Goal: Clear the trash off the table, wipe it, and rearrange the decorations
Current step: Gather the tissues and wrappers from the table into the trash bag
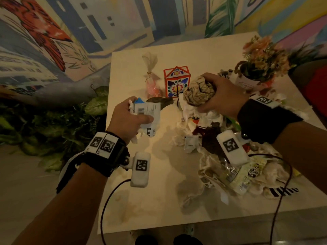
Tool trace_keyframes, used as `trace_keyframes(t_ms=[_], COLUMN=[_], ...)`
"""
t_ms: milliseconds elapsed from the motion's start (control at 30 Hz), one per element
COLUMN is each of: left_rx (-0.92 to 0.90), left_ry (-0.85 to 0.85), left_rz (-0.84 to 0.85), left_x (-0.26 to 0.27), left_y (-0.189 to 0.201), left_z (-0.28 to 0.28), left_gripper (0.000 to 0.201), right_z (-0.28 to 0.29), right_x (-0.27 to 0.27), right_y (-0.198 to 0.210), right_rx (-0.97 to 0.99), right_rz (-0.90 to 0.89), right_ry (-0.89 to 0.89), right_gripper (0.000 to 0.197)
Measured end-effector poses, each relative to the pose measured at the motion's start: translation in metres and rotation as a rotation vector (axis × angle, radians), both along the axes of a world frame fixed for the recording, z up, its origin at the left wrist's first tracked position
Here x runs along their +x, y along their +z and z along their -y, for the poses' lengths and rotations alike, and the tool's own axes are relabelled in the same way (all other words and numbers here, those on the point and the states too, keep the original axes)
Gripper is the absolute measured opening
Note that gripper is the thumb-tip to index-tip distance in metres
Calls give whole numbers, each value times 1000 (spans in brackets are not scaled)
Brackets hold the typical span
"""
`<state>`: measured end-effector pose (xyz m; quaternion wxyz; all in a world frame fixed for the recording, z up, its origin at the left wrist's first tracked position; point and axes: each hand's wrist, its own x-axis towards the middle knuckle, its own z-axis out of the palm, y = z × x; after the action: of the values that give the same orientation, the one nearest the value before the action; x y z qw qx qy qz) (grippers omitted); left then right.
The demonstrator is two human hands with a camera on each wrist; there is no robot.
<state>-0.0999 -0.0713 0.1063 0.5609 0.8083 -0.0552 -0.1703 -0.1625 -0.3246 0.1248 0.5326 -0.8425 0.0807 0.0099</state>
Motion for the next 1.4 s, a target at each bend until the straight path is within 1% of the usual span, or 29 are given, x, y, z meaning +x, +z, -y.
trace_keyframes(t_ms=[100, 167, 200, 300, 367, 500, 600, 733, 867, 967, 1000, 1033, 1100, 1167, 1233, 1333, 1400], left_rx=[-101, -143, -159, -142, -143, -104, -99, -57, -11, 98, 132, 170, 266, 339, 386, 414, 434], left_ry=[83, 142, 170, 224, 261, 298, 316, 322, 362, 360, 370, 383, 401, 387, 342, 266, 198], left_rz=[-32, -39, -36, -6, -7, -12, -3, 16, -26, -75, -100, -127, -162, -202, -266, -369, -406], left_x=[6, 11, 14, 21, 26, 35, 43, 61, 83, 103, 110, 116, 127, 135, 142, 147, 148], left_y=[6, 9, 12, 18, 19, 18, 11, -7, -38, -70, -82, -94, -123, -151, -179, -214, -238], left_z=[-9, -17, -21, -40, -55, -95, -130, -179, -236, -283, -299, -314, -345, -369, -387, -398, -400], left_gripper=[36, 47, 49, 41, 41, 32, 29, 28, 29, 33, 29, 27, 30, 28, 24, 25, 28], right_z=[-9, -14, -17, -28, -38, -65, -94, -145, -214, -271, -290, -308, -344, -377, -408, -447, -467], right_x=[10, 17, 20, 30, 36, 47, 59, 73, 94, 114, 122, 130, 146, 161, 173, 184, 185], right_y=[6, 15, 20, 30, 34, 31, 25, 16, 0, -17, -25, -33, -51, -74, -101, -150, -183], right_rx=[26, 25, 38, 84, 88, 127, 133, 175, 227, 247, 251, 259, 290, 329, 348, 386, 414], right_rz=[43, 110, 142, 183, 187, 173, 160, 143, 107, 39, 14, -12, -72, -144, -211, -323, -394], right_ry=[12, 11, 19, 53, 88, 132, 158, 175, 213, 220, 217, 208, 178, 117, 57, -38, -126], right_gripper=[67, 65, 65, 67, 68, 64, 65, 65, 60, 60, 60, 62, 67, 73, 74, 73, 74])
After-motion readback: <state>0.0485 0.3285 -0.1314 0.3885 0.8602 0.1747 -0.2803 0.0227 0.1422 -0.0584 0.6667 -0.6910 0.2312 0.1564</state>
